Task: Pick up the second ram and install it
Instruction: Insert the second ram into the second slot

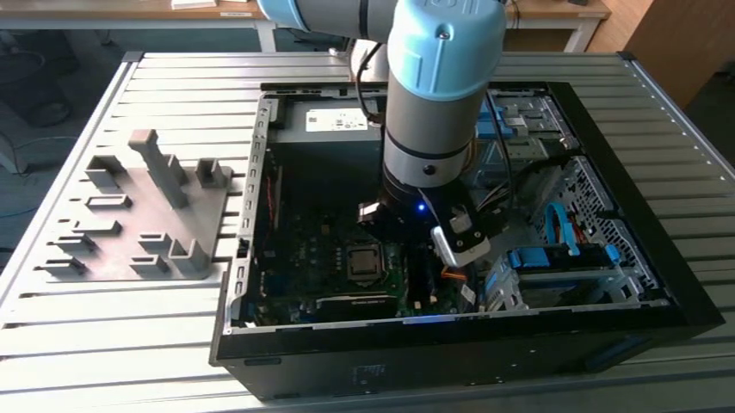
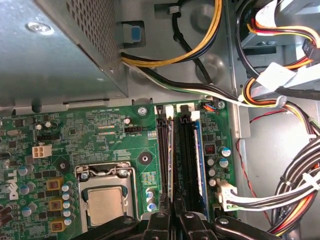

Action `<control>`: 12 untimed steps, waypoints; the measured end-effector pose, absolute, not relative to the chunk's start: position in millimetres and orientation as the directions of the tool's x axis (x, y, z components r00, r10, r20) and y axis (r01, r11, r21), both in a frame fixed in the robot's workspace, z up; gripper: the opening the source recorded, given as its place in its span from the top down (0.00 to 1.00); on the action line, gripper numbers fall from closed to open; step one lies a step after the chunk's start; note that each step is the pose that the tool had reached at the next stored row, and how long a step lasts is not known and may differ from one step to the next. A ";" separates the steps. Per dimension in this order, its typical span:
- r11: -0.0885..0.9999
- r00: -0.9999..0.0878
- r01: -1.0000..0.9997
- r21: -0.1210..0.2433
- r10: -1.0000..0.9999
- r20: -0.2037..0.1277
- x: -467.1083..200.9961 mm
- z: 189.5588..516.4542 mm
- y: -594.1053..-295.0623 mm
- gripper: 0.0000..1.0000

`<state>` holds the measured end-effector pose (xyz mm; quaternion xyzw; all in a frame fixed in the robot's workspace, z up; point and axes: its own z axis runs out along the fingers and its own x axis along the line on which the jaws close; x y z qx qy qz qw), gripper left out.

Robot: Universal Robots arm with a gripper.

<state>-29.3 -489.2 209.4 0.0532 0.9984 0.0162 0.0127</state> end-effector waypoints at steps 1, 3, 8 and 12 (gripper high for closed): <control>0.994 -0.994 0.106 0.033 0.107 -0.024 -29.4 210.2 -489.2 0.86; 0.994 -0.994 0.106 0.033 0.107 -0.024 -29.4 212.1 -489.3 0.86; 0.994 -0.994 0.105 0.031 0.106 -0.024 -29.4 215.4 -489.3 0.86; 0.994 -0.994 0.104 0.028 0.104 -0.024 -29.3 216.6 -489.2 0.86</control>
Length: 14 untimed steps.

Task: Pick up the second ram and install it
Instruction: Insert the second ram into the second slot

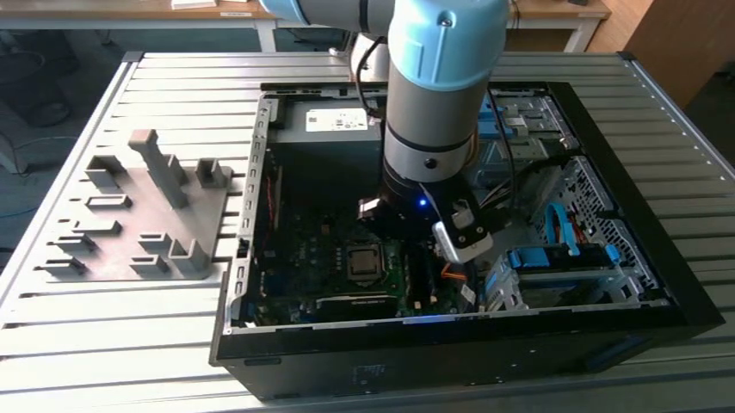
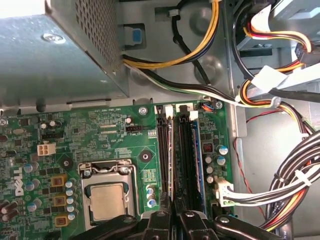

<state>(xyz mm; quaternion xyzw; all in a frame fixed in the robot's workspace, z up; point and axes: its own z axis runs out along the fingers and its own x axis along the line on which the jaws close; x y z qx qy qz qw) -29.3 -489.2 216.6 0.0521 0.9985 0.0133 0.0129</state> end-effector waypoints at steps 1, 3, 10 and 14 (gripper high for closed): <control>0.994 -0.994 0.102 0.025 0.103 -0.025 -29.4 216.7 -489.3 0.86; 0.995 -0.995 0.100 0.020 0.100 -0.025 -29.3 216.8 -489.3 0.86; 0.996 -0.996 0.089 0.010 0.090 -0.023 -27.7 216.8 -489.1 0.86; 0.996 -0.996 0.089 0.010 0.089 -0.022 -27.3 216.8 -488.9 0.86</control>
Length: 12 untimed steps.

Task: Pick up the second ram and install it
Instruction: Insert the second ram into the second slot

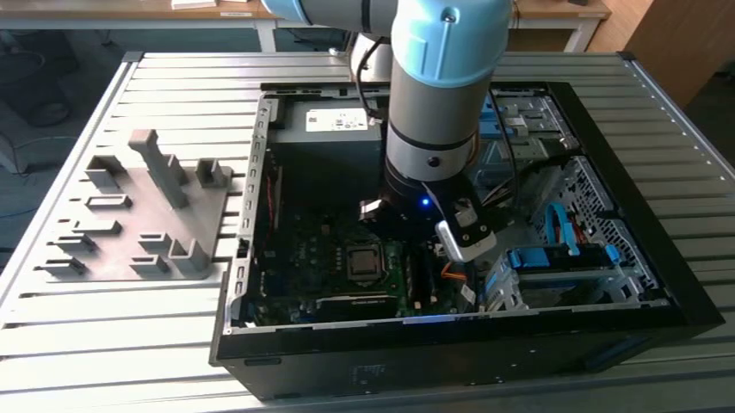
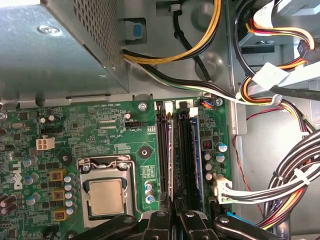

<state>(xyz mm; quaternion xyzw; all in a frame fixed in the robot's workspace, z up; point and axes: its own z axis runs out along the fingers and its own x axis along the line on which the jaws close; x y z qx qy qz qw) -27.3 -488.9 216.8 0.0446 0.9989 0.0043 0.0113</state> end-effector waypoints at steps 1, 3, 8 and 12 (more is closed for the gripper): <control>0.996 -0.996 0.089 0.010 0.089 -0.022 -27.2 216.8 -488.8 0.86; 0.996 -0.996 0.089 0.010 0.089 -0.022 -27.2 216.8 -488.8 0.86; 0.996 -0.996 0.089 0.010 0.089 -0.020 -24.7 216.8 -488.6 0.86; 0.996 -0.996 0.089 0.009 0.089 -0.016 -22.5 216.6 -488.2 0.86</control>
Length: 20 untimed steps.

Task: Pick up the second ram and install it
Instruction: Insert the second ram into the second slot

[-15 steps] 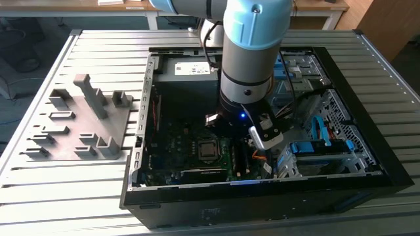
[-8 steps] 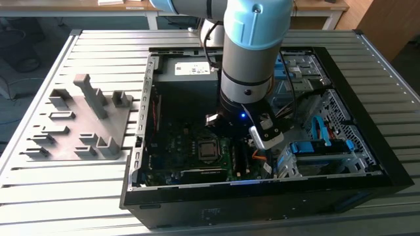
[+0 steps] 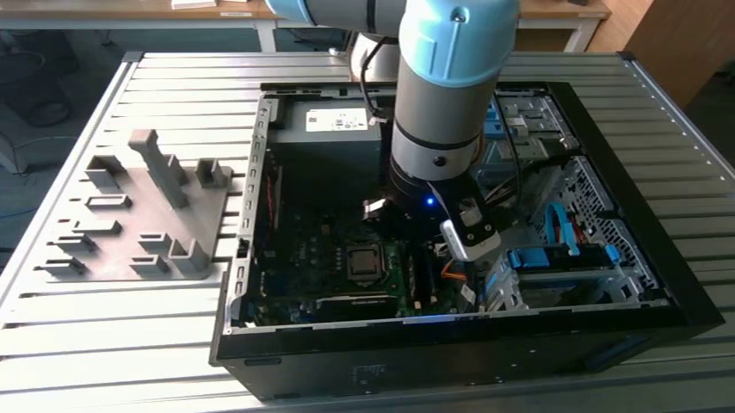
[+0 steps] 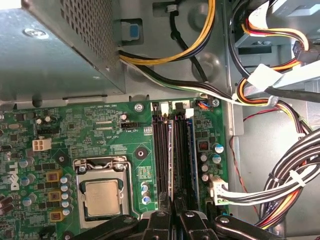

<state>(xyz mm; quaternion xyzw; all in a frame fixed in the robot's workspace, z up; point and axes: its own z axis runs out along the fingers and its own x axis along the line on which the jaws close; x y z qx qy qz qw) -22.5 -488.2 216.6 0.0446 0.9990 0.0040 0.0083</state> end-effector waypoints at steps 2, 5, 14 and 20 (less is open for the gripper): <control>0.996 -0.996 0.089 0.007 0.089 -0.016 -22.7 216.5 -488.2 0.86; 0.997 -0.997 0.078 0.005 0.079 -0.016 -24.0 216.5 -488.2 0.86; 0.999 -0.999 0.049 0.004 0.049 -0.017 -24.2 216.1 -487.8 0.86; 0.998 -0.998 0.060 0.004 0.061 -0.017 -24.2 215.6 -483.7 0.86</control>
